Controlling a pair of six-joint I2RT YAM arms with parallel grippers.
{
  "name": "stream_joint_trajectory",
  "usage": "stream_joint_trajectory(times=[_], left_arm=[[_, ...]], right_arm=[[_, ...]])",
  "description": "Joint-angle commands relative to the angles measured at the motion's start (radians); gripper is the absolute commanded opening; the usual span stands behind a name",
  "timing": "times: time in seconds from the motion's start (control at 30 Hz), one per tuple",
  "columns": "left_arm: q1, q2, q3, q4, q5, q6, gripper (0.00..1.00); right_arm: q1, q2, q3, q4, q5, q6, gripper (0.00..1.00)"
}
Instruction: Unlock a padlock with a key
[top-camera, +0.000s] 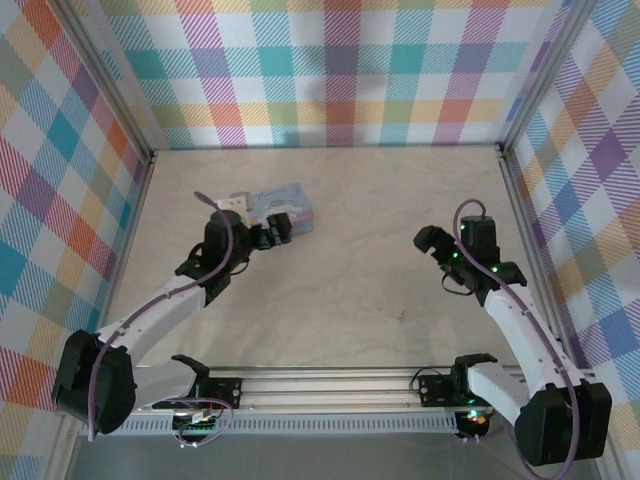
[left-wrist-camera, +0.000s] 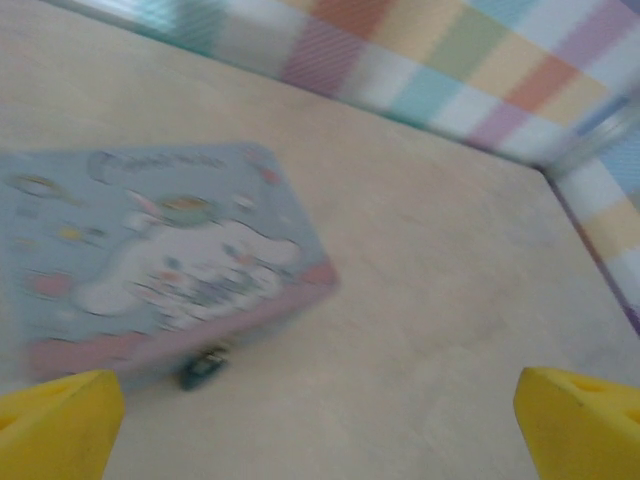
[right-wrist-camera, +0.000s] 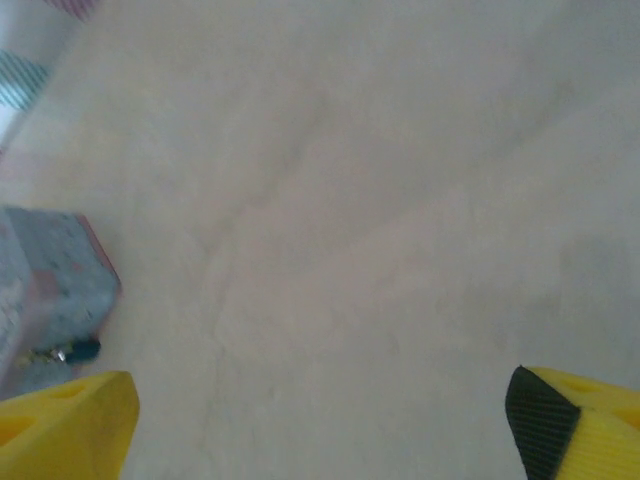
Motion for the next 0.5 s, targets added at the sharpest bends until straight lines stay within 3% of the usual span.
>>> stream_joint_trajectory(times=[0.0, 0.3, 0.47], left_arm=[[-0.06, 0.051, 0.049, 0.03, 0.012, -0.033, 1.0], [-0.153, 0.174, 0.108, 0.078, 0.006, -0.045, 1.0], [-0.166, 0.194, 0.122, 0.08, 0.006, -0.047, 1.0]], right_arm=[[0.074, -0.013, -0.04, -0.169, 0.008, 0.189, 0.92], [0.278, 0.1, -0.135, -0.14, -0.008, 0.528, 0.77], [0.343, 0.209, -0.113, -0.126, 0.027, 0.537, 0.71]])
